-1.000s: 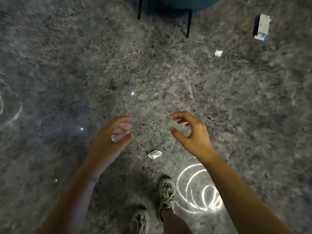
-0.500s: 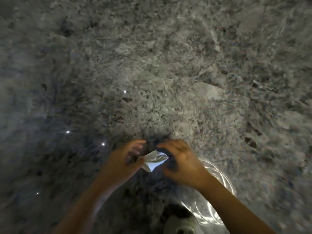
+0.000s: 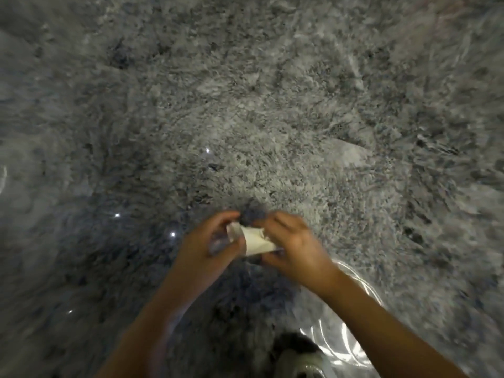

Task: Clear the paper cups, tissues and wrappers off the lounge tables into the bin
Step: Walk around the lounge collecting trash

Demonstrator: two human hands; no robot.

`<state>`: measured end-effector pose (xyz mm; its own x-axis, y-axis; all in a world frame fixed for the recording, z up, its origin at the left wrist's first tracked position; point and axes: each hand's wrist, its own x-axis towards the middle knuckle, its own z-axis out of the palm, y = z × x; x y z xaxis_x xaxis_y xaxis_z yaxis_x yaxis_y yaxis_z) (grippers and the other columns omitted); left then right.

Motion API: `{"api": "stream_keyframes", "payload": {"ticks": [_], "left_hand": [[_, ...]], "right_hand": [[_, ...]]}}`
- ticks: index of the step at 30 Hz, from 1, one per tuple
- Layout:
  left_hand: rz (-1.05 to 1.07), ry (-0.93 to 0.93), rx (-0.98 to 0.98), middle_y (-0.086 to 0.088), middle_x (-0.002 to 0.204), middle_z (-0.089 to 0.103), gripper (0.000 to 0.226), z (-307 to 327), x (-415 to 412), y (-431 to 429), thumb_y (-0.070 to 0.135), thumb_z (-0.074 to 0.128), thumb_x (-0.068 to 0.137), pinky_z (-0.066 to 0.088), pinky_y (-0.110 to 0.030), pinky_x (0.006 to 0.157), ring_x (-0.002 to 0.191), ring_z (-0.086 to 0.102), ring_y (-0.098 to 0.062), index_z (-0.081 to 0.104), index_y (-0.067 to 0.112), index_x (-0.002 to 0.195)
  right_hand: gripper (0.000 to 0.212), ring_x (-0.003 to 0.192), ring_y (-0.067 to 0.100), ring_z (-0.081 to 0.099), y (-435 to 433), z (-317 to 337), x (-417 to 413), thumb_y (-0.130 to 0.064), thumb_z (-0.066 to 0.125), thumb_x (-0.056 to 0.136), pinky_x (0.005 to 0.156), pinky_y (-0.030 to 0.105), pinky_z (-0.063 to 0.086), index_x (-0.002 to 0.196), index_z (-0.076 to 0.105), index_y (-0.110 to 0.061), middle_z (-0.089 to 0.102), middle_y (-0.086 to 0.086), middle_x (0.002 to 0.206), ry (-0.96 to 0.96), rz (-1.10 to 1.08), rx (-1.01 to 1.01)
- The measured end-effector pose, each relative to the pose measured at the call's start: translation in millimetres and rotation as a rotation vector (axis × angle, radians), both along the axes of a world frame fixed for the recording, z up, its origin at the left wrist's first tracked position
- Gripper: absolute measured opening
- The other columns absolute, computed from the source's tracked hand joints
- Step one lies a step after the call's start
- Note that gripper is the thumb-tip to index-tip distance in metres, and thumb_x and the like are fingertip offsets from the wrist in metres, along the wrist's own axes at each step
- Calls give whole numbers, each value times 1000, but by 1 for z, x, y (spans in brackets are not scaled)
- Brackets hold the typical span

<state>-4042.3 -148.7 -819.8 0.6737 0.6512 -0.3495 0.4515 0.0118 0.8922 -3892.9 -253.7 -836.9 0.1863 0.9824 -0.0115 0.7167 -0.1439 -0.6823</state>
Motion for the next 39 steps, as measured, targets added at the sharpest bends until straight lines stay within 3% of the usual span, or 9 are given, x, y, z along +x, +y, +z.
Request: {"api": "stream_keyframes", "payload": {"ticks": [4,9,15,19,23,25,30,36,39], "left_hand": [[6,-110,-92,15,101,68,33,100,32,4,45,60,72,49,-16,73,95,64,-1,57,41,105],[2,-184,-63,8,96,68,43,231,74,-3,42,71,62,52,-20,66,87,67,-9,55,43,102],[-71,-170,89,16,94,64,40,415,132,8,46,72,62,52,-18,64,81,65,-6,54,44,97],[-78,-164,148,19,92,65,42,532,175,33,44,75,59,49,-12,61,76,64,-2,55,44,96],[-95,-159,233,12,83,67,40,616,232,70,28,80,64,48,-12,56,69,63,1,55,44,92],[-103,-177,276,9,82,66,42,647,266,94,26,82,66,46,-11,56,70,62,2,55,45,91],[-117,-218,325,18,86,66,45,692,365,157,53,73,58,50,-22,65,77,63,-6,55,43,98],[-145,-221,317,6,100,66,49,679,498,241,54,72,58,55,-50,77,92,65,-20,54,42,102],[-180,-212,295,9,99,64,45,673,559,261,53,71,57,54,-47,78,92,64,-21,54,43,98]], "right_hand": [[39,83,22,62,11,117,24,-10,71,67,72,39,50,105,64,-8,61,7,94,19,-124,109],[39,86,22,62,5,249,46,-11,73,69,72,43,50,107,63,-7,62,7,96,11,-188,117],[80,119,13,46,-26,429,110,-32,70,71,97,38,39,140,30,-23,47,-5,130,59,-270,38],[72,114,13,48,-47,552,178,-37,66,75,96,43,42,138,32,-28,43,-14,123,58,-474,39],[63,114,19,50,-51,640,254,-26,69,80,91,49,44,135,39,-21,48,-7,122,-29,-645,79],[60,112,19,51,-45,670,289,-24,69,80,91,49,44,133,40,-20,49,-6,120,-57,-710,100],[56,111,22,51,-8,707,385,-24,68,81,93,48,42,130,43,-17,52,0,120,-134,-765,98],[54,111,22,51,58,693,507,-22,68,81,93,50,42,129,45,-19,51,-6,116,-126,-828,57],[53,111,23,51,85,682,554,-24,67,82,91,51,42,129,45,-17,52,0,120,-99,-840,12]]}}
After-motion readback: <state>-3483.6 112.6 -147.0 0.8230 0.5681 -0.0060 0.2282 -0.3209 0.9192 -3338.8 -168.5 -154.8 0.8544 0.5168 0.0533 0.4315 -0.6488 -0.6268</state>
